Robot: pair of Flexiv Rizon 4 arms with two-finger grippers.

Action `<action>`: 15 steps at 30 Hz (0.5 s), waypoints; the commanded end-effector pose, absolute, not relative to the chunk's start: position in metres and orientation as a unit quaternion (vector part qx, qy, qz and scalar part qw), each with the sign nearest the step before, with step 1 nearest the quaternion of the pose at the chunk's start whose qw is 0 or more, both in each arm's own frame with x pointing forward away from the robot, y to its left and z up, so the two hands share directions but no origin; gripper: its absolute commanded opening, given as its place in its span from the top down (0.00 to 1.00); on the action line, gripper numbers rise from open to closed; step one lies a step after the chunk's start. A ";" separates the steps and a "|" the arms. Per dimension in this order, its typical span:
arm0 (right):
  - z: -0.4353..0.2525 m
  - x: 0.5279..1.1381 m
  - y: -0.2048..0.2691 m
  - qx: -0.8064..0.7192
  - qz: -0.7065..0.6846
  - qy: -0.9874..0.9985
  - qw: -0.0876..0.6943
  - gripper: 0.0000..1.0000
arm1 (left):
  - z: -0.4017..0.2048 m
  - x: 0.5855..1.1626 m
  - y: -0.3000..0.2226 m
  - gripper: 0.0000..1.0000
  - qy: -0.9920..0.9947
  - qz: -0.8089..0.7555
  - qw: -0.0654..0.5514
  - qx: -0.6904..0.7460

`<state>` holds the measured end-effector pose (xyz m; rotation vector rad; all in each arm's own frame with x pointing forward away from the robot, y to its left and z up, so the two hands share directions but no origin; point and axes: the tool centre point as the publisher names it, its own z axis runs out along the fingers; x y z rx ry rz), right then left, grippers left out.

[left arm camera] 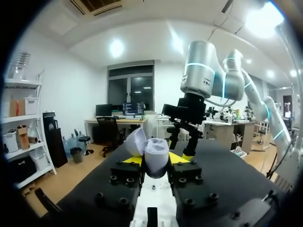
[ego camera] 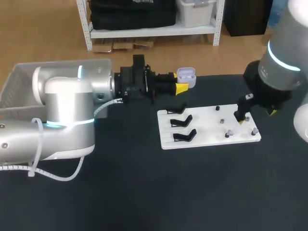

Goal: Pick up each earbud case from the left stands, insert the matching earbuds, close the lid, and place the case in the box.

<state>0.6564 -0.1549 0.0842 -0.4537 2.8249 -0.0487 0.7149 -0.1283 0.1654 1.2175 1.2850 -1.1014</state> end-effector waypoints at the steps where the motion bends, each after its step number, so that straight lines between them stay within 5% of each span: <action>1: 0.077 0.649 -0.157 -0.169 -0.028 0.975 0.142 0.00 | 0.162 0.721 -0.131 1.00 0.531 -0.460 0.496 0.510; 15: 0.058 0.633 -0.178 -0.264 -0.056 0.956 0.115 0.00 | 0.162 0.721 -0.131 1.00 0.531 -0.460 0.496 0.510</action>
